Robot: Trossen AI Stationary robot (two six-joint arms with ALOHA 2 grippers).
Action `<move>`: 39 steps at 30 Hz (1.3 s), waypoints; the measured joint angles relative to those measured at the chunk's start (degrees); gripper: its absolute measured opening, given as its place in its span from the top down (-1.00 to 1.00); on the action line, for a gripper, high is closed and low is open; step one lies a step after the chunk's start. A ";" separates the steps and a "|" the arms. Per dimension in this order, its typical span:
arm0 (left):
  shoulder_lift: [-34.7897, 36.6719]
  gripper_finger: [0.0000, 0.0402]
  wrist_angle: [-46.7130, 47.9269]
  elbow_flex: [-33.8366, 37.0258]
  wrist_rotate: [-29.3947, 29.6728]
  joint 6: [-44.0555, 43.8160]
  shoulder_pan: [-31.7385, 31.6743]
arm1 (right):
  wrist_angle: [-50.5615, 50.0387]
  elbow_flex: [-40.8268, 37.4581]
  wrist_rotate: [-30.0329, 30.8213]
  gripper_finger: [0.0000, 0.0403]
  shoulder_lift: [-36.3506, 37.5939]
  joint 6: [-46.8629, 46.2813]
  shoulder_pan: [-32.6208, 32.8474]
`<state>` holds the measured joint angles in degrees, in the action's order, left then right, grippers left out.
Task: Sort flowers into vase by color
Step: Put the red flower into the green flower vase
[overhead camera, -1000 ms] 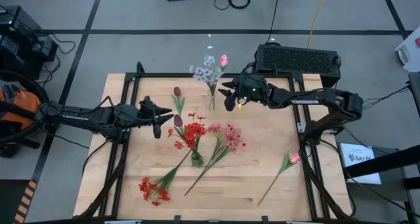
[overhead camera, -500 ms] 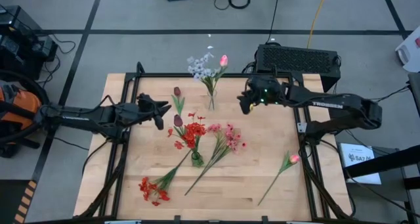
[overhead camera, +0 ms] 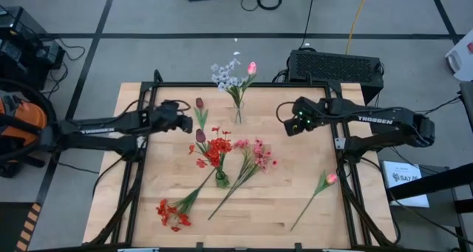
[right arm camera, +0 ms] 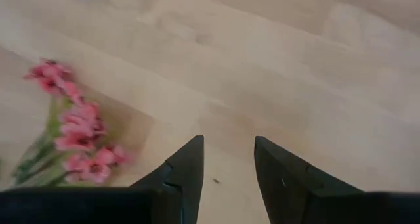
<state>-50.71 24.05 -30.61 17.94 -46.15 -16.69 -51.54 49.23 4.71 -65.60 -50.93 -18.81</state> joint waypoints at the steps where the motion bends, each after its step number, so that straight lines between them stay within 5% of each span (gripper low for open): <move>1: -1.33 0.39 0.21 -0.21 -2.20 -0.05 -1.59 | 1.12 0.00 0.00 0.38 0.00 -0.05 0.22; 14: -21.22 0.39 0.52 -5.86 -18.52 -0.09 -14.28 | 5.39 0.00 1.34 0.38 -0.66 -0.07 1.31; 39: -45.36 0.39 1.01 -16.88 -19.15 0.65 -14.47 | 5.46 0.00 2.13 0.38 -0.66 -0.92 3.43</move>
<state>-96.07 25.06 -47.49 -1.21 -45.50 -31.16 -46.09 49.23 6.84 -66.26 -51.85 -15.38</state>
